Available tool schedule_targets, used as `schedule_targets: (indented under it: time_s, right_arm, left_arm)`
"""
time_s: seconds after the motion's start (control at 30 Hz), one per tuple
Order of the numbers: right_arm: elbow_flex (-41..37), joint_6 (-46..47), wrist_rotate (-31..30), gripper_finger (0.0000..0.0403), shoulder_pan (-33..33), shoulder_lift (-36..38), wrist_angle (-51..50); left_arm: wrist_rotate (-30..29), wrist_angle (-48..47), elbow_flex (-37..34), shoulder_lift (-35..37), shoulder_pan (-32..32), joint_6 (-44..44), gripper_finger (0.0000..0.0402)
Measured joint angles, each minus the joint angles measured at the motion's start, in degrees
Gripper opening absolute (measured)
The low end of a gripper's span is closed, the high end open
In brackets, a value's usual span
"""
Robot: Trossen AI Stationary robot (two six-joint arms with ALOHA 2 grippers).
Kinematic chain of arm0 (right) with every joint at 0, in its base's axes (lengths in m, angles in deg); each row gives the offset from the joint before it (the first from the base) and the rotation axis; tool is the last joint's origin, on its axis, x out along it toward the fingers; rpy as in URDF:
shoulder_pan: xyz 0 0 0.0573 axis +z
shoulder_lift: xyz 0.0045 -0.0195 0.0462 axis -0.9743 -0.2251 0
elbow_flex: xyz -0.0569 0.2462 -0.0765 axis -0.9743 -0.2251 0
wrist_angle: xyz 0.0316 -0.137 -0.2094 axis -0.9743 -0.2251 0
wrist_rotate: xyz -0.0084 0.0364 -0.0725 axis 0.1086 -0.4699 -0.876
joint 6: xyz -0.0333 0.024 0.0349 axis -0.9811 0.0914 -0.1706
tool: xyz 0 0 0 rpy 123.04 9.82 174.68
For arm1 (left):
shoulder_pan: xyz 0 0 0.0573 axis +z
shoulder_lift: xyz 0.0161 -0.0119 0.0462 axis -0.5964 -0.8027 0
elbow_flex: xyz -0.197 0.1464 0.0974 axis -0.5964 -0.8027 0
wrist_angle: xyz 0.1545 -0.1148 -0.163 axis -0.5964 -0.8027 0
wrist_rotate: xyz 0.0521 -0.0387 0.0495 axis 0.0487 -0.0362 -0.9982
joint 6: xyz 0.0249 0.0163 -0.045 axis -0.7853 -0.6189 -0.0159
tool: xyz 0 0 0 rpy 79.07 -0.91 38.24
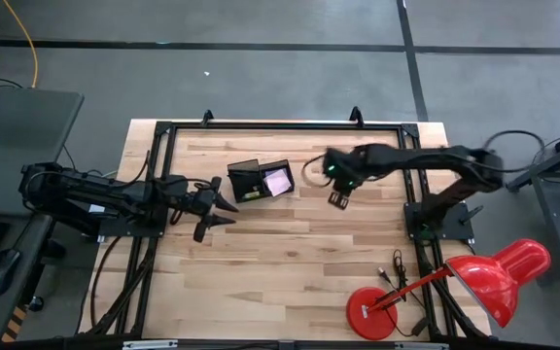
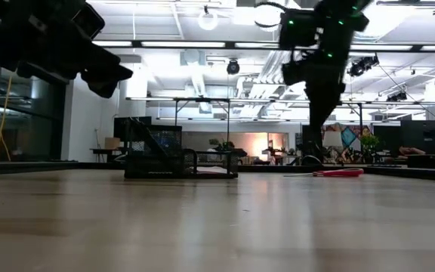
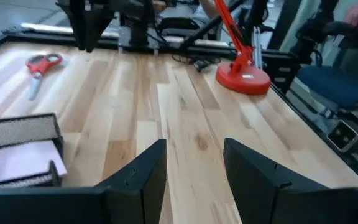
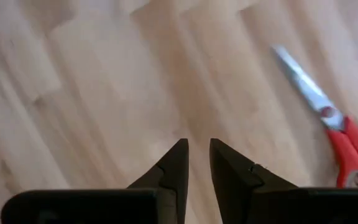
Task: Pick and place office supplies into organizer
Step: Put the red scissors into the black desk organizer
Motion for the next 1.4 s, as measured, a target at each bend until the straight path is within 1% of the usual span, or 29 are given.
schedule_targets:
  time_s: [0.1,0.17,0.23,0.3,0.5,0.63,0.7,0.8,0.93,1.13,1.4]
  right_arm:
    - [-5.07,3.39,0.57,0.0058,-6.21,5.17,2.57]
    - [-7.85,11.69,-1.25,0.0058,-10.51,7.26,2.07]
    - [-10.03,21.51,-1.37,0.0058,-14.67,8.56,1.71]
    - [-11.42,25.13,-1.04,0.0058,-17.37,9.17,2.14]
    - [-11.98,28.25,-0.84,0.0058,-22.08,7.63,2.68]
    - [-11.98,28.86,-3.99,0.0071,-24.53,6.35,1.12]
    - [-11.98,32.22,-4.84,0.0079,-26.44,6.34,0.91]
    - [-11.98,34.19,-6.86,0.0085,-28.24,6.32,1.10]
    - [-11.98,35.78,-7.02,0.0085,-28.83,4.77,1.79]
    - [-11.98,36.10,-4.56,0.0098,-30.51,-1.70,3.01]
    - [-11.98,33.61,-7.09,0.0110,-31.47,-5.90,3.85]
  left_arm:
    - [-0.48,2.04,0.00,0.01,0.00,1.31,0.0145]
    - [-0.48,2.54,0.00,0.01,0.00,2.56,0.0145]
    - [-0.48,2.48,0.00,0.01,0.00,3.67,0.0145]
    - [-0.48,2.51,0.00,0.01,0.00,4.00,0.0145]
    - [-0.14,1.96,0.00,0.01,0.00,4.61,0.0145]
    - [1.13,2.25,0.00,0.01,-0.04,4.61,0.0145]
    - [1.83,2.43,0.00,0.01,-0.02,4.62,0.0145]
    - [3.27,2.20,0.00,0.01,-0.02,4.62,0.0145]
    - [5.88,1.59,0.00,0.01,-0.02,4.62,0.0145]
    - [7.13,0.70,0.00,0.01,-0.02,4.60,0.0145]
    - [7.11,0.03,0.00,0.01,-0.02,4.60,0.0145]
